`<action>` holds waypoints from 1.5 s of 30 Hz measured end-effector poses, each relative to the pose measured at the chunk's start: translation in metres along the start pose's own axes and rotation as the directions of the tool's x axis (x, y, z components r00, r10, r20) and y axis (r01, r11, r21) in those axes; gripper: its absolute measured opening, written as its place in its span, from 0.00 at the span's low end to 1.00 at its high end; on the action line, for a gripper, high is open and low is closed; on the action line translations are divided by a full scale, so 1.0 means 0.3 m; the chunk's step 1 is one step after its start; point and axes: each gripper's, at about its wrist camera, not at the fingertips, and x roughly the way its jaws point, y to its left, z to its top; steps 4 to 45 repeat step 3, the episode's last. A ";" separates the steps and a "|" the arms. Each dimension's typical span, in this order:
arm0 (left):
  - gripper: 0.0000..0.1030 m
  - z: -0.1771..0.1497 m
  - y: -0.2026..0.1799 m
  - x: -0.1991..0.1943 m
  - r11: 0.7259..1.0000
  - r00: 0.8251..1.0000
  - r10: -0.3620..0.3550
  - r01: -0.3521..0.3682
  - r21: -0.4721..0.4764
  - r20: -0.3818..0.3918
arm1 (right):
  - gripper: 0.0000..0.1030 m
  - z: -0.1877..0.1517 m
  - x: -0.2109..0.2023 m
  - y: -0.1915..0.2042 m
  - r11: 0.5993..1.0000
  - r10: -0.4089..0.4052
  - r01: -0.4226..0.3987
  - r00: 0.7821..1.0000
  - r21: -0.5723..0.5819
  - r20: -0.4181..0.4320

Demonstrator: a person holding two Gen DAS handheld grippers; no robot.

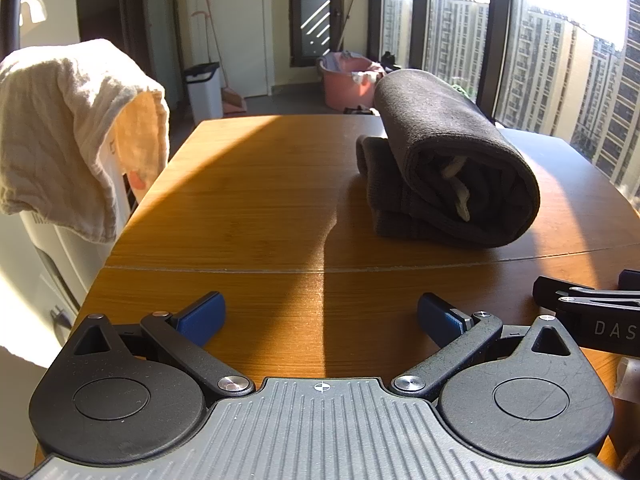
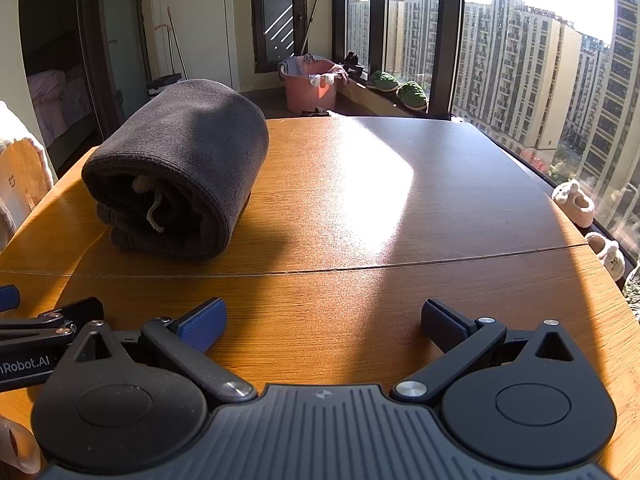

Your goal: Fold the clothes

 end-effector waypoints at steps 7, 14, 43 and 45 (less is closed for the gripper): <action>1.00 0.000 0.001 0.000 1.000 1.000 0.001 -0.001 0.000 -0.001 | 1.00 0.004 0.001 -0.004 1.000 0.018 -0.018 1.000 -0.013 -0.002; 1.00 0.000 0.001 0.000 1.000 1.000 0.001 -0.001 0.000 -0.001 | 1.00 0.004 0.001 -0.004 1.000 0.018 -0.018 1.000 -0.013 -0.002; 1.00 0.000 0.001 0.000 1.000 1.000 0.001 -0.001 0.000 -0.001 | 1.00 0.004 0.001 -0.004 1.000 0.018 -0.018 1.000 -0.013 -0.002; 1.00 0.000 0.001 0.000 1.000 1.000 0.001 -0.001 0.000 -0.001 | 1.00 0.004 0.001 -0.004 1.000 0.018 -0.018 1.000 -0.013 -0.002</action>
